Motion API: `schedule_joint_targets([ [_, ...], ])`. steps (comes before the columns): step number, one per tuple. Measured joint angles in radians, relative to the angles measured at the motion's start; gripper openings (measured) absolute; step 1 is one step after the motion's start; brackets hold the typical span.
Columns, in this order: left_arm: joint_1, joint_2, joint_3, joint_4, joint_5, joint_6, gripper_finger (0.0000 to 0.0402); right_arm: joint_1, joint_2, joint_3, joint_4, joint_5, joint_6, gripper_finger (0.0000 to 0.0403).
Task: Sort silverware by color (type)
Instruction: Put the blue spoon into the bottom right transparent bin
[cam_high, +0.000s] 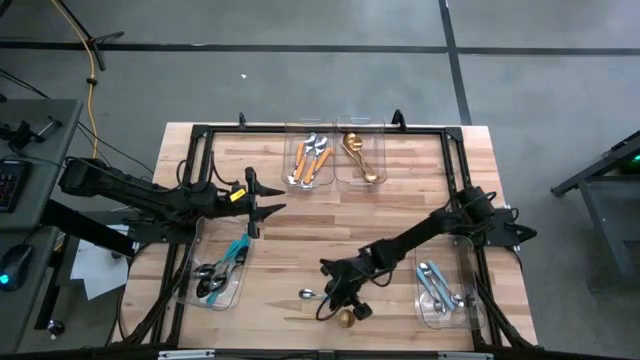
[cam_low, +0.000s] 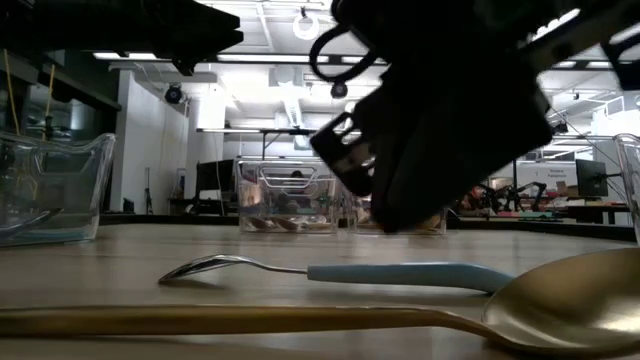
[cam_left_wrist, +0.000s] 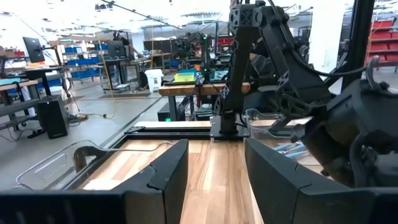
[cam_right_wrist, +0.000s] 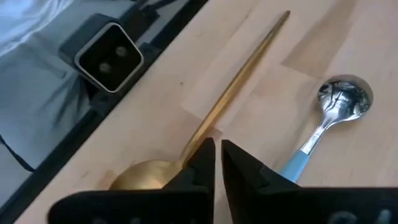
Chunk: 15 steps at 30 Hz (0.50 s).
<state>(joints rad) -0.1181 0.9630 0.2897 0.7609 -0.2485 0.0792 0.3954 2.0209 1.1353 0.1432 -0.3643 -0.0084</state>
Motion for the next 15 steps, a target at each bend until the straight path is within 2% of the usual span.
schedule_joint_targets([
  [11, 0.0, 0.0, 0.0, -0.004, 0.0, 0.001, 0.0147, -0.011, 0.029, 0.022, -0.035, 0.02, -0.041, 0.0001],
  [15, 0.0, 0.0, 0.0, -0.004, 0.0, 0.001, 0.0147, -0.017, 0.029, 0.023, -0.073, 0.075, -0.042, 0.0],
])
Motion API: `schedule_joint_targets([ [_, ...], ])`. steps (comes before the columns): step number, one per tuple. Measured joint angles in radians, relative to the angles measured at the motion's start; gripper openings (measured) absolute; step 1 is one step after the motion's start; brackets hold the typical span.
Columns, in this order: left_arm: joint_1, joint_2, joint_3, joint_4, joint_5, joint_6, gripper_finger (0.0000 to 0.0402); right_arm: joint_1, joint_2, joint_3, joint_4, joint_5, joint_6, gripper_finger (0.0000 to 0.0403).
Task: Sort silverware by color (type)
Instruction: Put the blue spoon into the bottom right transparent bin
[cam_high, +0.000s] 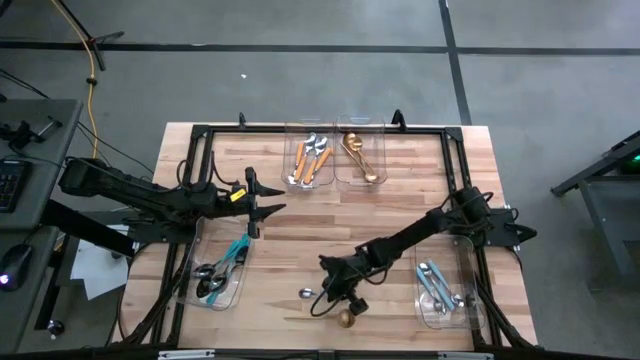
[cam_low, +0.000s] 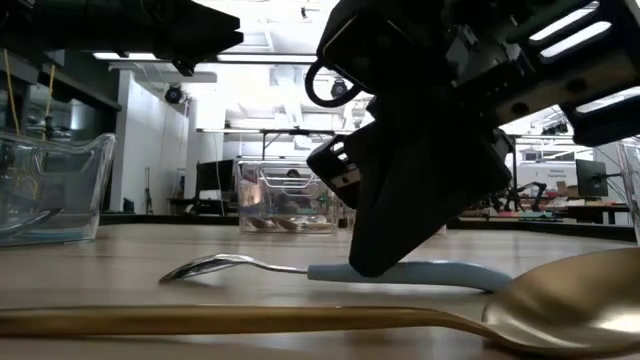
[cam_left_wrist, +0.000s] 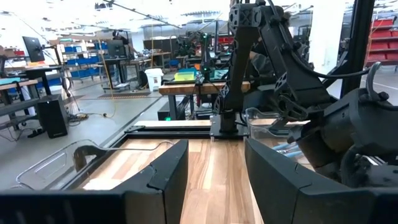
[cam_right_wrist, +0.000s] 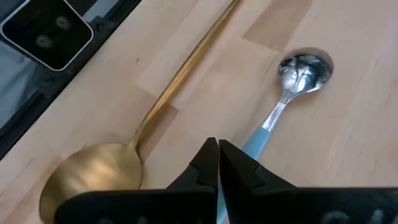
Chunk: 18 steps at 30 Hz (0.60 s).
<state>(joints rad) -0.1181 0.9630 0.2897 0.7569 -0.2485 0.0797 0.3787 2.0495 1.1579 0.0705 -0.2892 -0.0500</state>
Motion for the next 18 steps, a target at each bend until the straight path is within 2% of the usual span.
schedule_joint_targets([
  [6, 0.0, 0.0, 0.0, 0.0, 0.0, 0.0, 0.0147, 0.0, -0.001, 0.001, -0.016, 0.008, 0.0, 0.0],
  [14, 0.0, 0.0, 0.0, -0.002, 0.0, 0.0, 0.0147, -0.011, -0.003, 0.001, -0.023, 0.206, 0.027, 0.0],
  [18, 0.0, 0.0, 0.0, -0.003, 0.0, 0.0, 0.0147, -0.021, -0.002, -0.001, -0.026, 0.242, 0.028, 0.0],
])
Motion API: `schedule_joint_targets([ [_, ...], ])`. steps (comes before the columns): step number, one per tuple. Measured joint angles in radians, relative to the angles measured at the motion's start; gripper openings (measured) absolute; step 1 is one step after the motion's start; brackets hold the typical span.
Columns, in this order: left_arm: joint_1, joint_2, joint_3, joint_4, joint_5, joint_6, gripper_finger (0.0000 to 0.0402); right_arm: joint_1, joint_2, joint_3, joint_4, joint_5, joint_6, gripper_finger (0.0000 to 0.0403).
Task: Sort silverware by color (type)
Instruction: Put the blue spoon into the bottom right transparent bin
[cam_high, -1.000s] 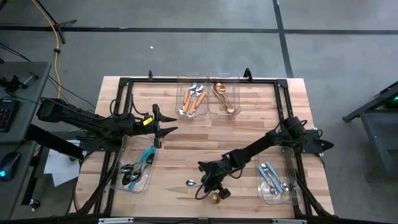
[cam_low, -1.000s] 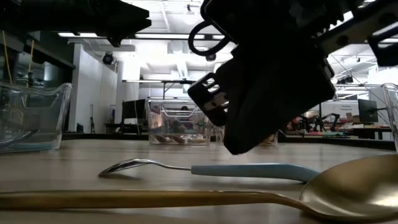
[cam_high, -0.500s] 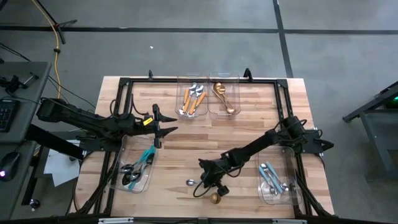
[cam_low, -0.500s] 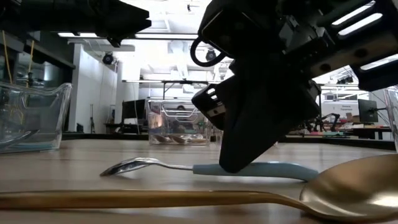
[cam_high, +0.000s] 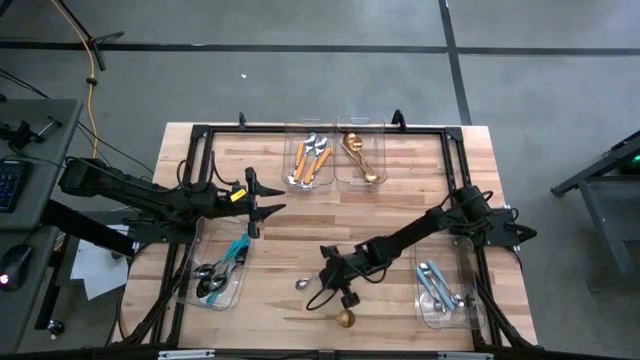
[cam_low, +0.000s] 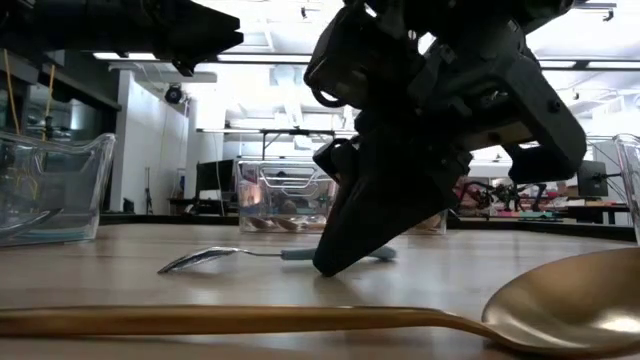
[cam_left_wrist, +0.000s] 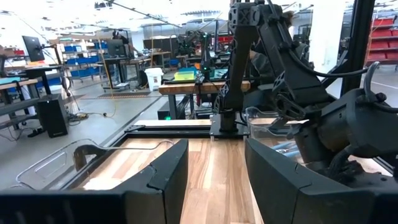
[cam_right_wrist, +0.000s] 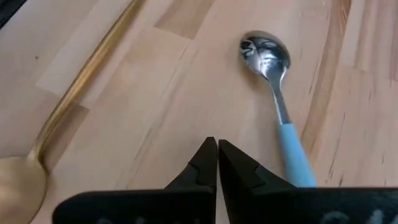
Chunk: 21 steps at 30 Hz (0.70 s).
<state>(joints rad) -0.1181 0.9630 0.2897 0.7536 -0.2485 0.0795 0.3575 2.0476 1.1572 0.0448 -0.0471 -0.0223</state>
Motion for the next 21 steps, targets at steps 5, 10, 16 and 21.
schedule_joint_targets([
  [5, 0.0, 0.0, 0.0, 0.0, 0.0, 0.0, 0.0147, -0.018, 0.0, 0.0, 0.002, 0.012, -0.001, 0.0],
  [10, 0.0, 0.0, 0.0, -0.001, 0.0, 0.0, 0.0147, -0.033, -0.016, -0.001, -0.004, 0.003, -0.004, 0.0],
  [16, 0.0, 0.0, 0.0, -0.003, 0.0, 0.0, 0.0147, -0.045, -0.064, -0.001, 0.02, -0.075, -0.003, 0.0],
  [21, 0.0, 0.0, 0.0, -0.003, 0.0, 0.0, 0.0147, -0.045, -0.055, 0.0, 0.044, -0.093, 0.001, 0.0005],
])
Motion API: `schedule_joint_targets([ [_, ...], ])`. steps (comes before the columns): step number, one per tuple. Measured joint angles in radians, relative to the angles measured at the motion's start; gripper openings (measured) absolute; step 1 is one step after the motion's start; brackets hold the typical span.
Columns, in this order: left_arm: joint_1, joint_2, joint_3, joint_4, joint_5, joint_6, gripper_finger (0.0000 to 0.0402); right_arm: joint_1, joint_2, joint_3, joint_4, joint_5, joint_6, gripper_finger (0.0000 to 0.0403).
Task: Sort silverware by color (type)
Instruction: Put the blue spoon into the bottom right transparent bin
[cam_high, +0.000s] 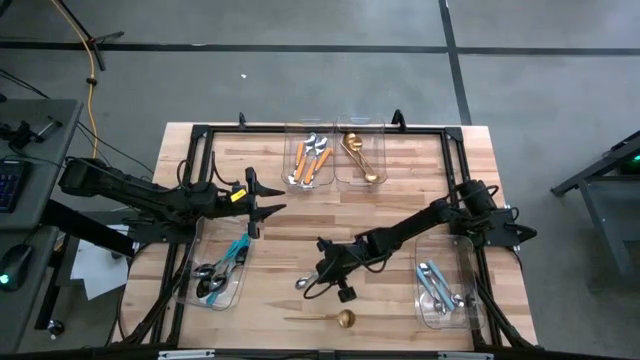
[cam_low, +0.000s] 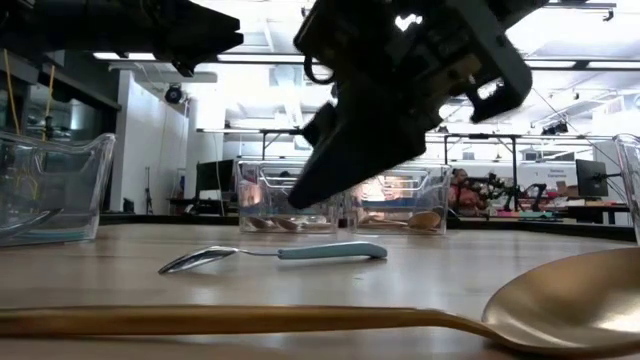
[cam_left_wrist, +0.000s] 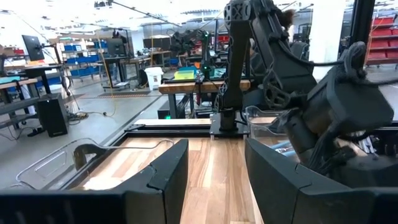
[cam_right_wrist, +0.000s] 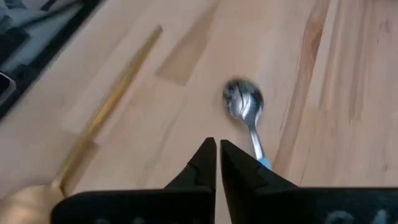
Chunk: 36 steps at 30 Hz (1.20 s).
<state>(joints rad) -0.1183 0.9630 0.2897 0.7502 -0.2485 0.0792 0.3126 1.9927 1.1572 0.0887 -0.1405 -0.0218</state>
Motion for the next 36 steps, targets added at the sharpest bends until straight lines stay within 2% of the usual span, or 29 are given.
schedule_joint_targets([
  [3, 0.0, 0.0, 0.0, 0.001, 0.0, 0.0, 0.0147, -0.006, 0.017, 0.0, 0.008, -0.001, 0.022, 0.0027],
  [10, 0.0, 0.0, 0.0, 0.0, 0.0, 0.0, 0.0147, -0.016, 0.024, 0.024, 0.035, 0.028, -0.021, 0.0131],
  [13, 0.0, 0.0, 0.0, -0.004, 0.0, 0.0, 0.0147, -0.026, 0.024, 0.026, 0.027, 0.027, -0.052, 0.0156],
  [22, 0.0, 0.0, 0.0, -0.005, 0.001, -0.023, 0.0147, -0.046, 0.028, 0.026, 0.023, 0.027, -0.09, 0.0161],
  [30, 0.0, 0.0, 0.0, -0.005, 0.002, -0.023, 0.0147, -0.045, 0.11, 0.028, 0.047, 0.017, -0.08, 0.0161],
  [36, 0.0, 0.0, 0.0, -0.005, 0.003, -0.023, 0.0147, -0.045, 0.115, 0.028, 0.05, 0.023, -0.065, 0.0152],
])
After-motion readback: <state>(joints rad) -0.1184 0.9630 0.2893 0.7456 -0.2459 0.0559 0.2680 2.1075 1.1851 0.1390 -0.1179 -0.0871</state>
